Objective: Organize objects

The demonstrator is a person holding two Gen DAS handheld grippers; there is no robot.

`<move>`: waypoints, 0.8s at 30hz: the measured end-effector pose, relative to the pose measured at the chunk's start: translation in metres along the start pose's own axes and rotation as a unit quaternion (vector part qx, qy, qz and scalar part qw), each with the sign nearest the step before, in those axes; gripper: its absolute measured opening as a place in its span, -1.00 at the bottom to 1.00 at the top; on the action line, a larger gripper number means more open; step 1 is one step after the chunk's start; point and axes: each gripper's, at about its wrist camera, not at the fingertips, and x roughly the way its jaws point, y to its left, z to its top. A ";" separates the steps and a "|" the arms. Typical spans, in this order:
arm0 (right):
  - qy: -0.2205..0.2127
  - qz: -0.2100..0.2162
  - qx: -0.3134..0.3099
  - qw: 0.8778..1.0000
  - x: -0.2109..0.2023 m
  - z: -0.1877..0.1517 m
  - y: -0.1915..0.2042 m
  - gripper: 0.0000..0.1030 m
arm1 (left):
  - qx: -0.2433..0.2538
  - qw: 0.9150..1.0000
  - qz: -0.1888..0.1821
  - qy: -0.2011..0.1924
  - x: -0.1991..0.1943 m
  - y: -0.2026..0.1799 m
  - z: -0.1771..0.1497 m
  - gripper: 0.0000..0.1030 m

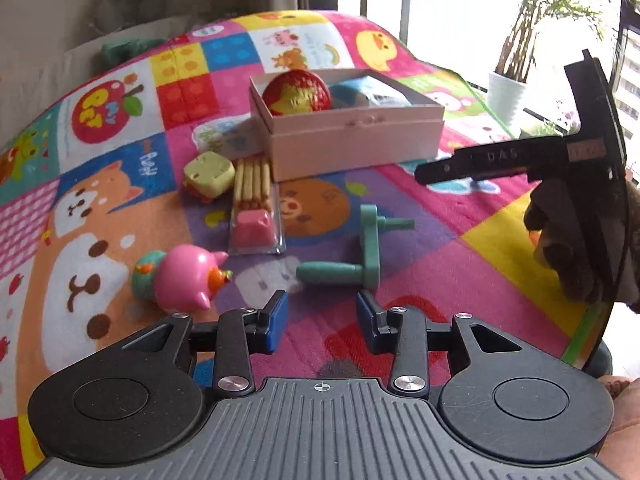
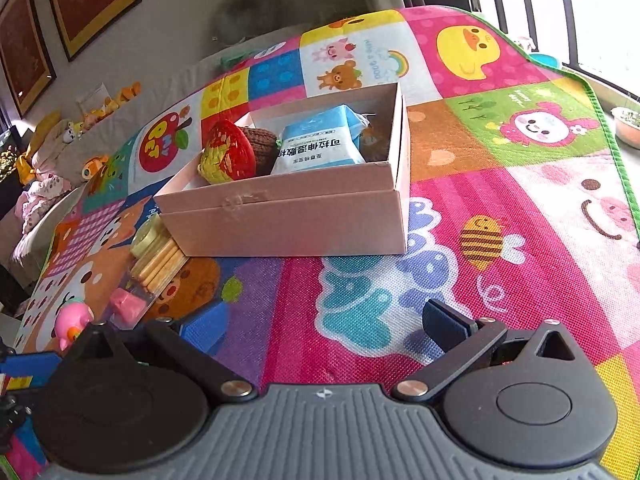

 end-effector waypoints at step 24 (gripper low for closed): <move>0.025 -0.034 -0.047 0.998 0.008 -0.002 0.013 1.00 | 0.020 0.999 -0.016 -0.019 0.001 -0.015 0.003 -0.01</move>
